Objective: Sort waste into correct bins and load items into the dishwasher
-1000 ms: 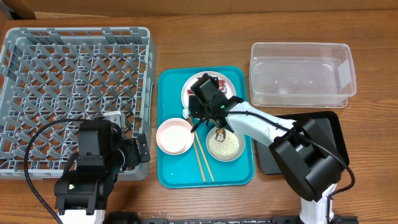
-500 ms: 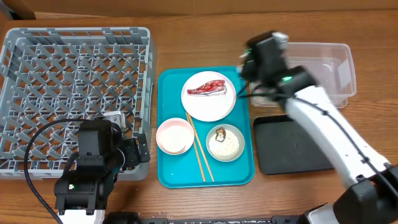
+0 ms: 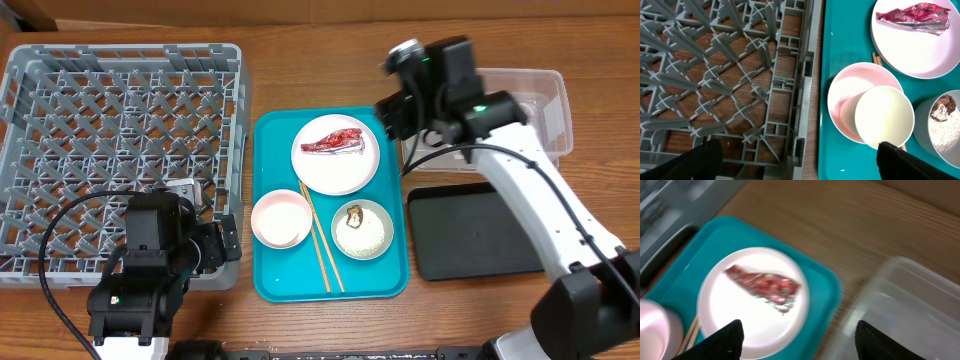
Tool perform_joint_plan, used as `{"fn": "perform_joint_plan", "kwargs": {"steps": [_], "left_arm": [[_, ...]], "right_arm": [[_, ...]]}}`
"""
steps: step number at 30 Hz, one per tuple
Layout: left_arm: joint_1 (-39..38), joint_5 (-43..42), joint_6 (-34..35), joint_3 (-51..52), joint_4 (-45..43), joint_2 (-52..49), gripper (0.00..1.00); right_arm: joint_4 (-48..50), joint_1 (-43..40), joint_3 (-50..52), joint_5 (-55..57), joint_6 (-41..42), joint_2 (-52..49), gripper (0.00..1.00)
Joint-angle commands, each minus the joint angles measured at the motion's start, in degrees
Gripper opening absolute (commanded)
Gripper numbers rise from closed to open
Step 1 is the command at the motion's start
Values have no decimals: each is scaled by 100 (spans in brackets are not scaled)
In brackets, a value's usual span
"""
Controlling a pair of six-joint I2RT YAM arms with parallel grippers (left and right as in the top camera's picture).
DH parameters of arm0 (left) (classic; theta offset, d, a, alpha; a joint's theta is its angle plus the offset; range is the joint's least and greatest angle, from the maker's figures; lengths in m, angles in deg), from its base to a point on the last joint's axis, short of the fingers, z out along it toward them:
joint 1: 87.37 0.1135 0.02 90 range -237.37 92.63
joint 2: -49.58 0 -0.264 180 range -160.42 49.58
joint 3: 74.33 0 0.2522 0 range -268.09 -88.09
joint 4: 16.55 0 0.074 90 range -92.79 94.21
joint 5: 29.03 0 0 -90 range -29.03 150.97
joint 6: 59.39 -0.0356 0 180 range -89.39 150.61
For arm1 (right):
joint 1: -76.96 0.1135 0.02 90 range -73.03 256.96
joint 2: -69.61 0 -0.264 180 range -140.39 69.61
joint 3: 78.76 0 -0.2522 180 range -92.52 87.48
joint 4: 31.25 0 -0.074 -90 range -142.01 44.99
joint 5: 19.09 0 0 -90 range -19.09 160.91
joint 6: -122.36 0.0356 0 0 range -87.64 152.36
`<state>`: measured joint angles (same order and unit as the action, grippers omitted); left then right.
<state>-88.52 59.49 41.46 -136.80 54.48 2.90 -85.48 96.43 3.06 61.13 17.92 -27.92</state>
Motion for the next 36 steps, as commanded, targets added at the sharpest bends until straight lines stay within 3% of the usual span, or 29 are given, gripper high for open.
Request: {"fn": "perform_joint_plan", "kwargs": {"steps": [1,5,11,17,18,19,20,21,22,23,24,30,36], "left_arm": [[-37,-2,98,-144,-11,20,100],[-37,-2,98,-144,-9,20,100],[-37,-4,98,-144,-9,20,100],[-37,-4,98,-144,-9,20,100],[-37,-4,98,-144,-9,20,100],[-37,-4,98,-144,-9,20,100],[-37,-4,98,-144,-9,20,100],[-37,-7,98,-144,-9,20,100],[-37,-4,98,-144,-7,20,100],[-37,-4,98,-144,-7,20,100],[-37,-4,98,-144,-9,20,100],[-37,-7,98,-144,-4,20,100],[-37,-7,98,-144,-4,20,100]], "right_arm": [[-166,483,-138,-332,-1641,-595,77],[-9,1005,-138,-315,-2378,-1311,91],[1014,1165,-138,50,-2396,-2337,93],[1606,1165,-138,372,-2396,-2645,90],[1624,1165,-138,374,-2396,-2671,86],[1602,1165,-138,372,-2393,-2680,75],[1563,1165,-138,374,-2297,-2677,49],[1547,1165,-138,374,-2179,-2677,45],[1497,1165,-151,374,-1733,-2669,24],[1460,1165,-155,376,-1567,-2660,19],[1357,1165,-160,380,-1215,-2559,5],[1012,1141,-160,785,-258,-1565,4],[903,409,-160,2037,2358,-232,4]]}}
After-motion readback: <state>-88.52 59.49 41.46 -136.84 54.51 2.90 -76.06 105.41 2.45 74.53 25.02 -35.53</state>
